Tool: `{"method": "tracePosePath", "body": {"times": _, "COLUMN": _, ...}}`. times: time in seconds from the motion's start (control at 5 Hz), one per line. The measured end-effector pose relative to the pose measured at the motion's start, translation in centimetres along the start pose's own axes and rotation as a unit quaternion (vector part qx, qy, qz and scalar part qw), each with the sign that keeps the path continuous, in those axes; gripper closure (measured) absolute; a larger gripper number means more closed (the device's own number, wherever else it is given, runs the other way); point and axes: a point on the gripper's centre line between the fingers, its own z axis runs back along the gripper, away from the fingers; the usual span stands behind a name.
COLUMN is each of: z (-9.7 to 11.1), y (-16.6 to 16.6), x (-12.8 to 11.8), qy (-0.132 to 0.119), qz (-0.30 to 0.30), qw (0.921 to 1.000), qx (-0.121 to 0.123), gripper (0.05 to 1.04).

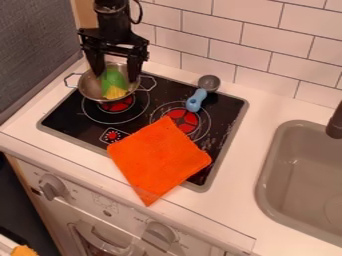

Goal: Take the corn out of the pan and put it in the right side of the spoon

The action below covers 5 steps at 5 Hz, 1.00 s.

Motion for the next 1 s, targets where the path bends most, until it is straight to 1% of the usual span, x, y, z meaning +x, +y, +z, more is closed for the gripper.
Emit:
{"method": "tracePosePath", "body": {"times": 0.2, "z": -0.8, "y": 0.5, "x": 0.7, "qy": 0.007, "qz": 0.002, "qw": 0.9999, "qx": 0.008, "gripper": 0.084}}
{"method": "tracePosePath", "body": {"times": 0.4, "z": -1.9, "y": 0.7, "x": 0.9, "qy": 0.018, "qz": 0.004, "qw": 0.9998, "qx": 0.010, "gripper": 0.149}}
{"method": "tracePosePath", "body": {"times": 0.6, "z": -2.1, "y": 0.4, "x": 1.2, "qy": 0.007, "qz": 0.005, "qw": 1.0000, "qx": 0.001, "gripper": 0.410}}
{"method": "tracePosePath", "body": {"times": 0.8, "z": -2.0, "y": 0.2, "x": 1.0, "qy": 0.005, "qz": 0.002, "qw": 1.0000, "qx": -0.003, "gripper": 0.433}}
{"method": "tracePosePath", "body": {"times": 1.0, "z": 0.0, "y": -0.5, "x": 0.5, "qy": -0.014, "qz": -0.004, "qw": 0.9999, "qx": -0.009, "gripper": 0.433}}
